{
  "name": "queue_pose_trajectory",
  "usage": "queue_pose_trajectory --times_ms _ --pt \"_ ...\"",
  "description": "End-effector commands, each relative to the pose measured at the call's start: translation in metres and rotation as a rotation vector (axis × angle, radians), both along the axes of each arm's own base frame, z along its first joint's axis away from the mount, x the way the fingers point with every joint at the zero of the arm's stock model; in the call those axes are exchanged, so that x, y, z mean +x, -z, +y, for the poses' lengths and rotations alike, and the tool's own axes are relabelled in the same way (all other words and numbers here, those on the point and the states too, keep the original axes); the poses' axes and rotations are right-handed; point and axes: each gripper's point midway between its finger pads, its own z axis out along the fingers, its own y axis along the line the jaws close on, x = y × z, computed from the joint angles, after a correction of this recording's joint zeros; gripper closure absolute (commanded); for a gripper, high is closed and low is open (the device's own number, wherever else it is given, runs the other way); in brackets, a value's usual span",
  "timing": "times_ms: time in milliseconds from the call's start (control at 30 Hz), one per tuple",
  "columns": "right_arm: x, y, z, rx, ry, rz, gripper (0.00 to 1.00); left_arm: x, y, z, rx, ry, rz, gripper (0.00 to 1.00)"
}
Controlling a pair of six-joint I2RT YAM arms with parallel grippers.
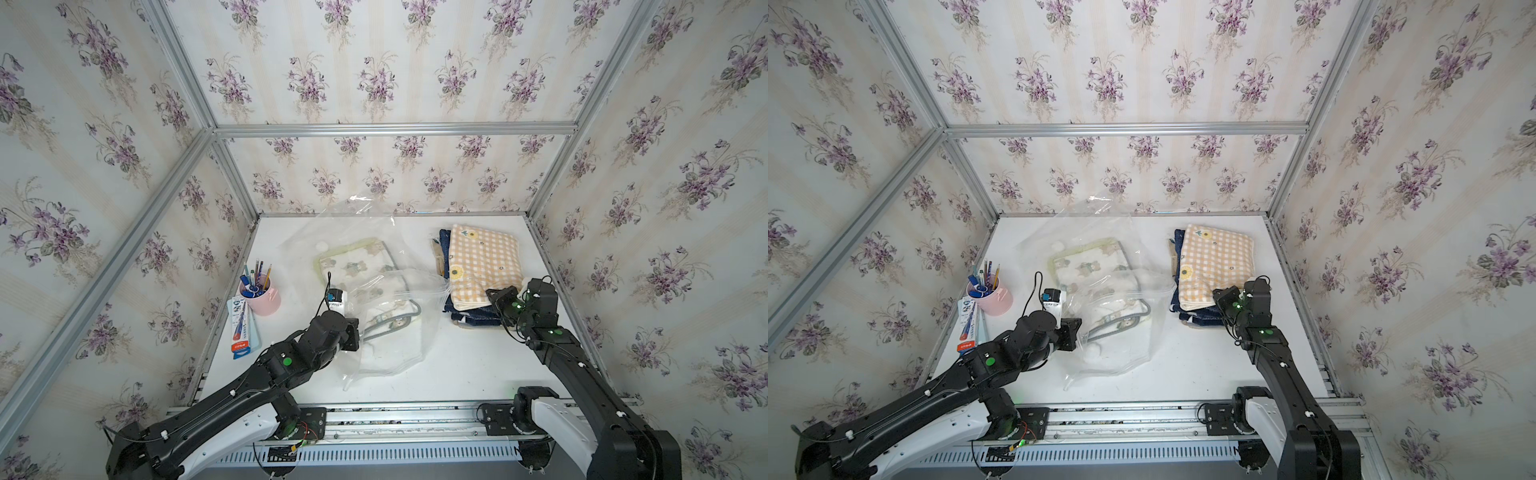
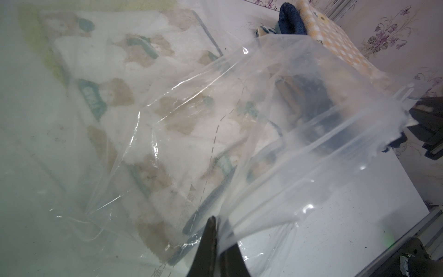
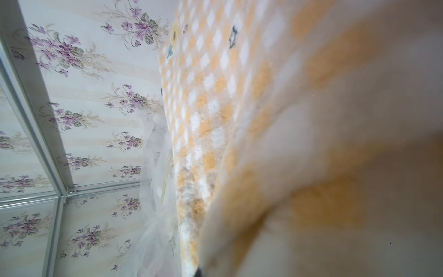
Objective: Take the blanket out of the vacuum bag
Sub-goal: Place the blanket at the center of the board.
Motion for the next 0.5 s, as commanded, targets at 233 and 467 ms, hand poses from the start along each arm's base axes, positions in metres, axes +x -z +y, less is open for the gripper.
queue_pose_trajectory --times_ms 233,467 --pt "-0.032 0.045 0.010 -0.006 -0.091 0.147 0.67 0.001 -0.004 0.002 -0.003 -0.006 -0.017 0.92" --pt "-0.065 0.023 0.017 -0.044 -0.189 0.135 0.50 0.002 -0.003 0.002 0.018 0.000 -0.025 0.91"
